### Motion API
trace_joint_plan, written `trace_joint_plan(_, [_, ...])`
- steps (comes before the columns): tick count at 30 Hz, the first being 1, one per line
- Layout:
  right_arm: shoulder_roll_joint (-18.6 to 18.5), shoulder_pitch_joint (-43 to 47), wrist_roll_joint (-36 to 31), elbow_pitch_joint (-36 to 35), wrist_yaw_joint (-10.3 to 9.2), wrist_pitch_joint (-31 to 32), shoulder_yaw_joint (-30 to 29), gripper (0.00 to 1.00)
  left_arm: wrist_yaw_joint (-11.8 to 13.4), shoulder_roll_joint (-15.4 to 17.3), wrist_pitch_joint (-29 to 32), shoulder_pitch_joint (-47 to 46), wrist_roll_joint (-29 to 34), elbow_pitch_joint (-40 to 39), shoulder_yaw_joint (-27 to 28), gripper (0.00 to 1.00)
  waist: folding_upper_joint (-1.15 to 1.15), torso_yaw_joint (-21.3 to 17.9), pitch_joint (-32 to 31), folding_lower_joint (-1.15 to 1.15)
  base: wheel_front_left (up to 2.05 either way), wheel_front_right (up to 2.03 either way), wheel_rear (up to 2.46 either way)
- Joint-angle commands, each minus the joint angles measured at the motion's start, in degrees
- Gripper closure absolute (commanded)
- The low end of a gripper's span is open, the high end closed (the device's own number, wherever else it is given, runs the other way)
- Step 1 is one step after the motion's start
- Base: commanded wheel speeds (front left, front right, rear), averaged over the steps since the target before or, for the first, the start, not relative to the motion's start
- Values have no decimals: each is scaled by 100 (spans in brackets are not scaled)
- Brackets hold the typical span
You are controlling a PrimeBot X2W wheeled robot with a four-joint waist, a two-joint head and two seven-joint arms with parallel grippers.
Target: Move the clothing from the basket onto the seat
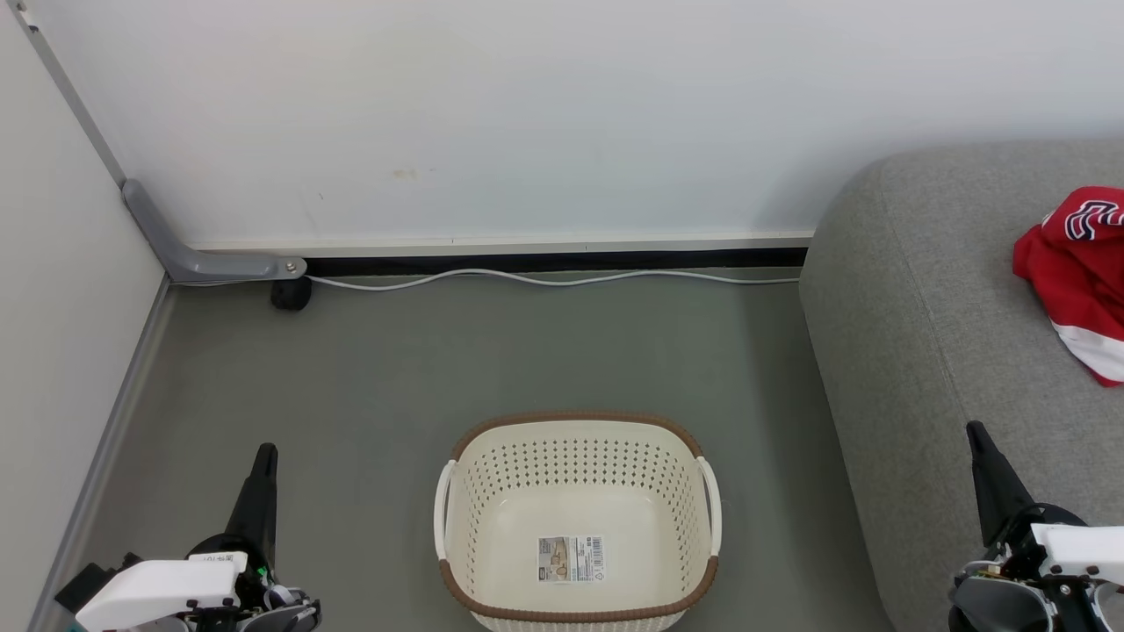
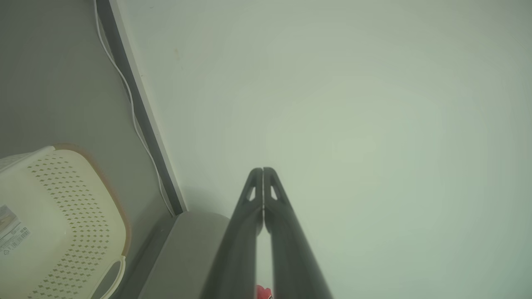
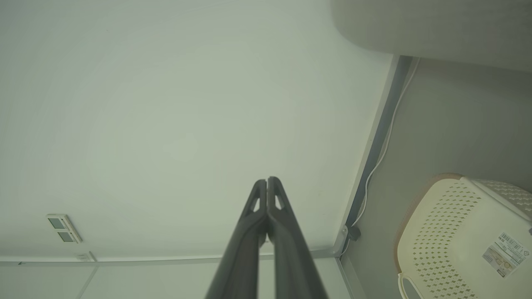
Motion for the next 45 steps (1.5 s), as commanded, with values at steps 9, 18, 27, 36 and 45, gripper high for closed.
trace_joint_plan(9, [-58, -96, 65, -184, 25, 44, 103, 100, -47, 99, 36, -332, -20, -171, 187, 100, 0, 0, 0, 0, 0, 0, 0])
trace_joint_plan(18, [-58, -96, 65, -184, 25, 43, 103, 100, -47, 99, 36, -332, -20, -171, 187, 100, 0, 0, 0, 0, 0, 0, 0])
trace_joint_plan(27, [-58, -96, 65, -184, 25, 43, 103, 100, -47, 99, 36, -332, -20, -171, 187, 100, 0, 0, 0, 0, 0, 0, 0])
trace_joint_plan(36, [-58, -96, 65, -184, 25, 43, 103, 100, -47, 99, 35, -332, -20, -172, 187, 100, 0, 0, 0, 0, 0, 0, 0])
trace_joint_plan(45, [-58, -96, 65, -184, 25, 43, 103, 100, -47, 99, 35, -332, -20, -172, 187, 100, 0, 0, 0, 0, 0, 0, 0])
